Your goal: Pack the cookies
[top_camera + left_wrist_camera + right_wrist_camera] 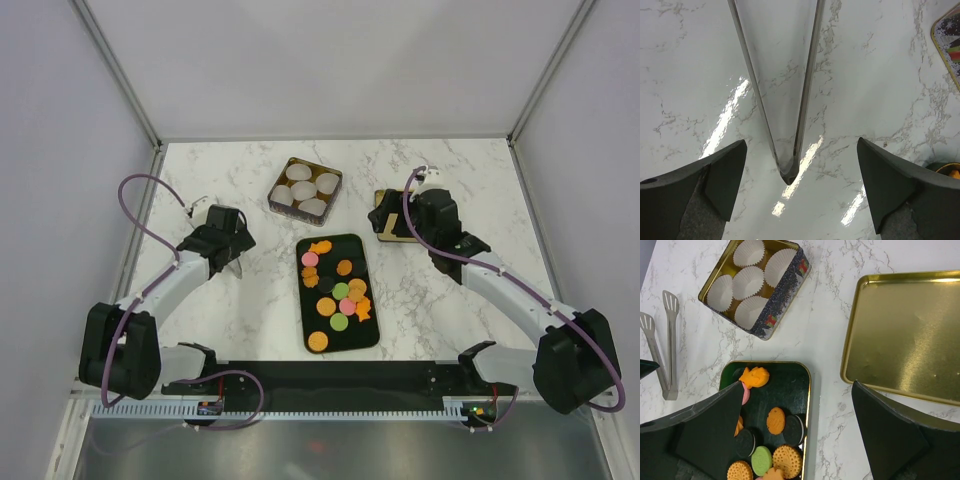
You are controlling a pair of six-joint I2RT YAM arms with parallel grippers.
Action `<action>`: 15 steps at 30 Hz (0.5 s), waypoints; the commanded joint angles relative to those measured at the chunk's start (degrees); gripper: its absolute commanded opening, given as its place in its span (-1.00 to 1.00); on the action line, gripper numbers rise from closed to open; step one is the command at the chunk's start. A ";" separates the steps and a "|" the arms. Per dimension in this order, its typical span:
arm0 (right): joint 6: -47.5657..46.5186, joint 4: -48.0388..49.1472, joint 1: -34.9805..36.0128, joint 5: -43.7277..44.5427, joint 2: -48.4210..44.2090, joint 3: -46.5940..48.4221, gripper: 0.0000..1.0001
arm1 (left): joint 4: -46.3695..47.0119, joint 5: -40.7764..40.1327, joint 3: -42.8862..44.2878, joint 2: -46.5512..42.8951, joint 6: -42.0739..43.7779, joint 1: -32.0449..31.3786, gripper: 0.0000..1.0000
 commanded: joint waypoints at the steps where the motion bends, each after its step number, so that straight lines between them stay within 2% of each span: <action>1: -0.33 0.74 -0.05 1.17 -1.88 1.62 0.96 | 1.79 -2.58 -0.16 -1.88 -1.96 0.13 0.98; 9: -0.86 0.65 -0.05 0.63 -1.53 1.71 0.96 | 1.70 -2.84 -0.34 -1.89 -2.14 0.13 0.98; 15: -0.60 0.74 -0.05 -0.86 -0.65 2.06 0.96 | 1.61 -5.03 0.80 1.88 -2.67 0.22 0.98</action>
